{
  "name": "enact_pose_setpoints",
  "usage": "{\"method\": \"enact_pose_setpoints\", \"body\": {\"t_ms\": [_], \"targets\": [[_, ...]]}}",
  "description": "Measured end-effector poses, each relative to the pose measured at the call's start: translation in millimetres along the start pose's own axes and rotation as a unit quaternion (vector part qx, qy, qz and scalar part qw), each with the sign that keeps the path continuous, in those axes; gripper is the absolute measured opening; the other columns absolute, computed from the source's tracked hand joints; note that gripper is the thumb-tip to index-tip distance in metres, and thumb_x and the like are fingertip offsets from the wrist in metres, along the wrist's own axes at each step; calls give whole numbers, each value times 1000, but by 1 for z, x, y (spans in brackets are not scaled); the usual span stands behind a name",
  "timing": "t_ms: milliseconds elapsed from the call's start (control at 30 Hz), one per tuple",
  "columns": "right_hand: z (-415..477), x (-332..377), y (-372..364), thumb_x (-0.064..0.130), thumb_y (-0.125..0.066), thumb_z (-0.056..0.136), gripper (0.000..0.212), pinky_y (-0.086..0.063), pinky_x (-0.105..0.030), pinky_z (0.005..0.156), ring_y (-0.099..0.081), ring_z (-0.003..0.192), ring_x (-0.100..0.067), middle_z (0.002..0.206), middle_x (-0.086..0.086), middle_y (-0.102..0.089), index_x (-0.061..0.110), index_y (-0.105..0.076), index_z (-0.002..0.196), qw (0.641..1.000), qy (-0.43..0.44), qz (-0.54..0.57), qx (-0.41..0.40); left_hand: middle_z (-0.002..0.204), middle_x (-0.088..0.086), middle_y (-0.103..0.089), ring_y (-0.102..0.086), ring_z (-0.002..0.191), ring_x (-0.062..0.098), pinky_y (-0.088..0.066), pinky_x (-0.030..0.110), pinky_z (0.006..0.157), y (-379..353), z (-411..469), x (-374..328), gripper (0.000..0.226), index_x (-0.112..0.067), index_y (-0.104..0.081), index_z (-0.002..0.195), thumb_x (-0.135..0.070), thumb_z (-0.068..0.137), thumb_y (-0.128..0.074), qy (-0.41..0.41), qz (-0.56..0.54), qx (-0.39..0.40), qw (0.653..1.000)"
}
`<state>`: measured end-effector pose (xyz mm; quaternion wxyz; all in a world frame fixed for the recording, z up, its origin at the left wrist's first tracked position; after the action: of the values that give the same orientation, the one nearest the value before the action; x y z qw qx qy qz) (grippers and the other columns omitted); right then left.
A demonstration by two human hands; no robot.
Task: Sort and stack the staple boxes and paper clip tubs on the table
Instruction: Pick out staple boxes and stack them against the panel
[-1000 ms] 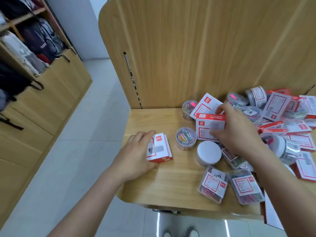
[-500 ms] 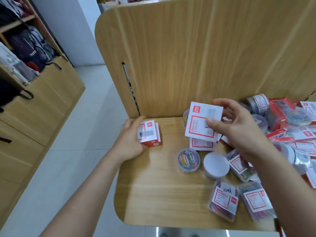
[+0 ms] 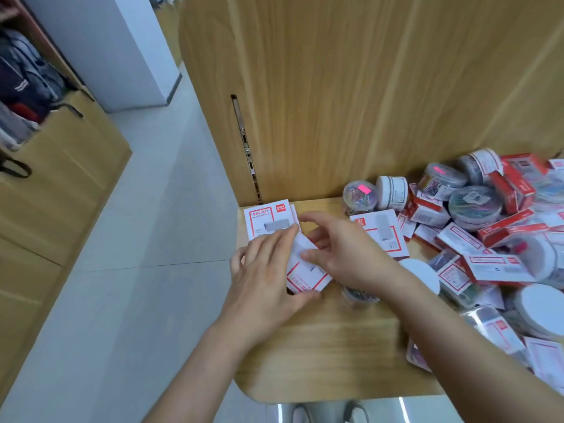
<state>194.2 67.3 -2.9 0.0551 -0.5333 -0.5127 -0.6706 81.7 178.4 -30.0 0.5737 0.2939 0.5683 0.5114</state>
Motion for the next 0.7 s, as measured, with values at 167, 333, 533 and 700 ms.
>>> {"method": "enact_pose_setpoints", "body": {"t_ms": [167,333,533,700], "targets": [[-35,-12,33,57,-63,77,68,-31,-47,101,-22,140,-21,147,7,-35,41,-38,138,946,-16,-284,-153,132,-7,-47,-38,123,14,-24,35,96,-2,1,2,81,-27,-36,140,-64,69,-52,-35,54,-14,998],[-67,-60,41,86,-40,62,100,-18,-48,116,7,145,-20,159,3,8,47,-5,146,954,-120,-276,9,137,-2,-37,-39,123,22,-47,41,93,-3,3,1,76,-21,-39,139,-62,75,-50,-44,29,28,998],[-65,-72,28,80,-37,69,83,-29,-31,109,-34,135,-21,152,-3,-24,33,-43,137,976,-41,-208,-56,136,2,-43,-41,123,26,-35,44,98,-2,4,-10,81,-29,-43,131,-78,67,-46,-52,96,59,992],[-72,-69,46,71,-37,78,61,-32,-44,101,-44,127,-19,131,6,-50,35,-53,125,950,-4,-275,-145,131,3,-45,-40,122,28,-28,44,103,-2,-1,-24,73,-32,-52,123,-75,64,-51,-91,105,76,987]]}}
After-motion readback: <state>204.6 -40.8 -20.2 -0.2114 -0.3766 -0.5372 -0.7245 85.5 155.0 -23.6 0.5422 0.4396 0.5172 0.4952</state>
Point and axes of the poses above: each hand's wrist, its own z-axis towards the middle knuckle, its own y-axis out of the back of the hand, x = y × z, the point moved 2 cm from there along z, towards the middle knuckle
